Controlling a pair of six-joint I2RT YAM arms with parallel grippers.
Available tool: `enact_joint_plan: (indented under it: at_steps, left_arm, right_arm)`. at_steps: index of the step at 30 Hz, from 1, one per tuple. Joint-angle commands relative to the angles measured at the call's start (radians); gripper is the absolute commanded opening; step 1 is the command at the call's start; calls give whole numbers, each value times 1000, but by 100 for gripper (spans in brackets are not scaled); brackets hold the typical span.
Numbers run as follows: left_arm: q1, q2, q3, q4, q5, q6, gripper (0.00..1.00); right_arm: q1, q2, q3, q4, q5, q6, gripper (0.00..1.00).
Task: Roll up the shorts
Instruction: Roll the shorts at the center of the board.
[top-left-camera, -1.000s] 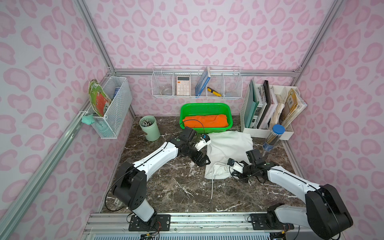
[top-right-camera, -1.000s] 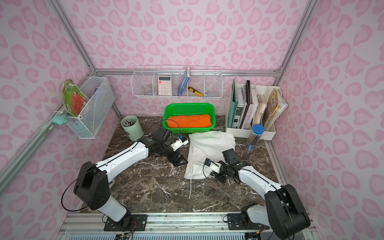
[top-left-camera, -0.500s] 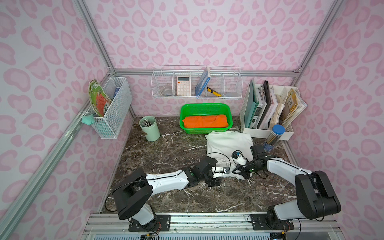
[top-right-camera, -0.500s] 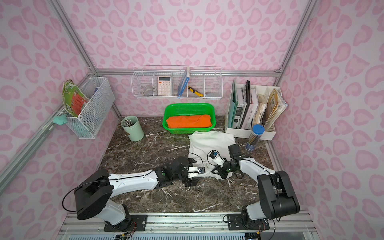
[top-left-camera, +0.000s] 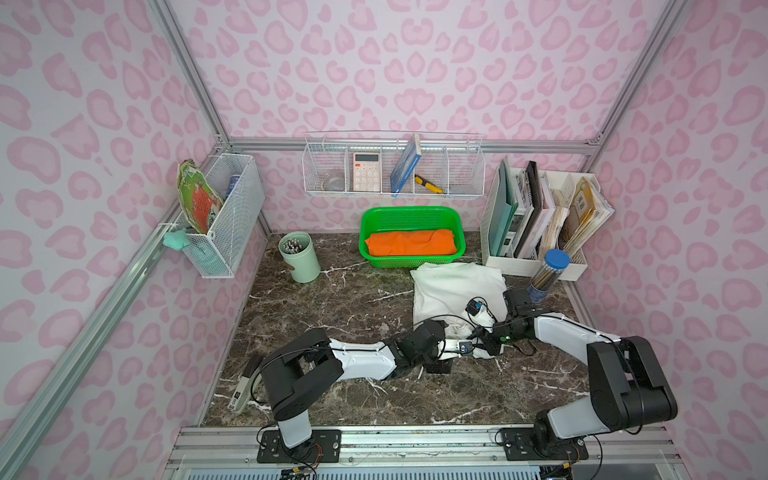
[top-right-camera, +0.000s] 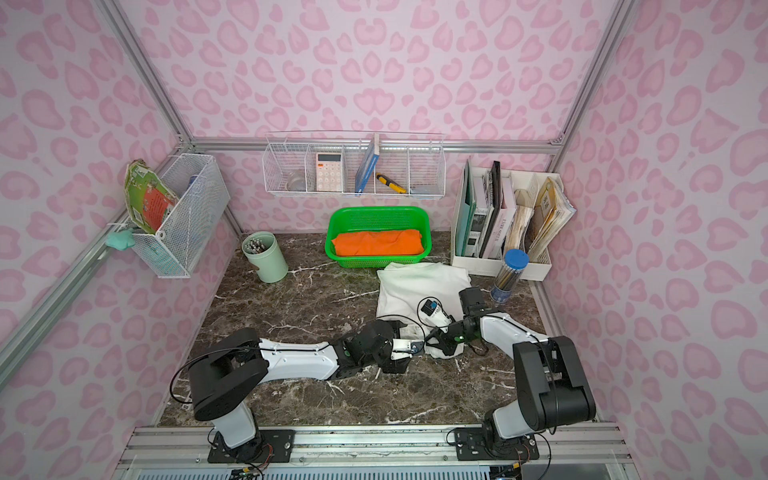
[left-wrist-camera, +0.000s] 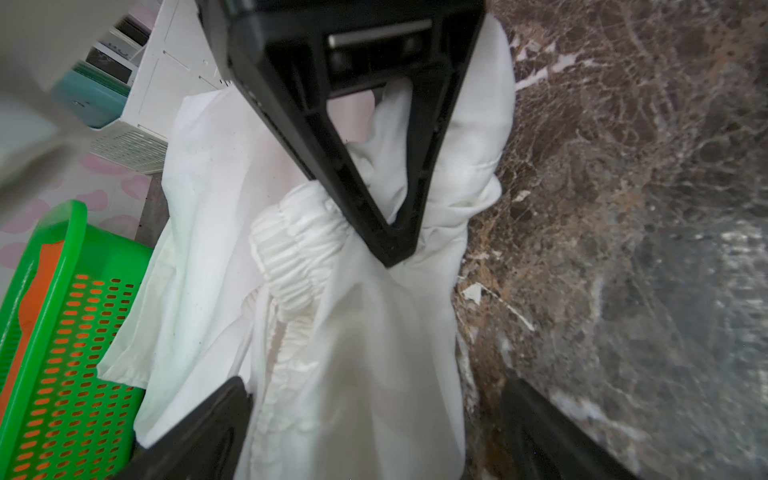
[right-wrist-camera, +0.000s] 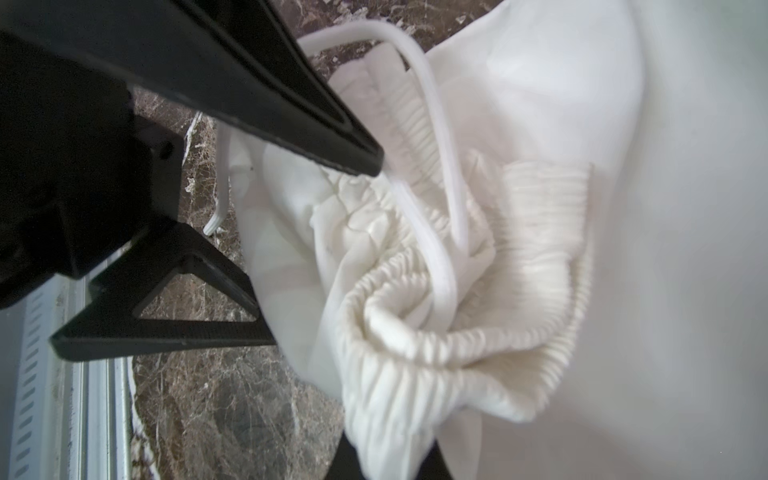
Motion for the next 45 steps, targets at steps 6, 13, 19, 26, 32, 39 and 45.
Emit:
enact_joint_plan:
  at_steps: [6, 13, 19, 26, 32, 39, 45]
  left_arm:
    - [2, 53, 3, -14, 26, -44, 89]
    - [16, 107, 35, -63, 51, -77, 53]
    - [46, 112, 69, -127, 77, -120, 29]
    - [64, 105, 133, -243, 124, -162, 21]
    - [74, 81, 191, -413, 179, -197, 21]
    - [103, 48, 248, -580, 269, -243, 21]
    - [139, 39, 376, -839, 393, -233, 21]
  right_arm:
    - [-5, -6, 11, -8, -28, 2, 0]
    - [-4, -9, 9, -6, -33, 6, 1]
    - [-3, 0, 9, 4, -36, 24, 34]
    - [-5, -15, -3, 77, 30, 103, 78]
    - [-21, -123, -38, 166, 112, 136, 98]
    - [-32, -317, -91, 238, 272, 144, 99]
    - [-22, -485, -139, 288, 366, 96, 99]
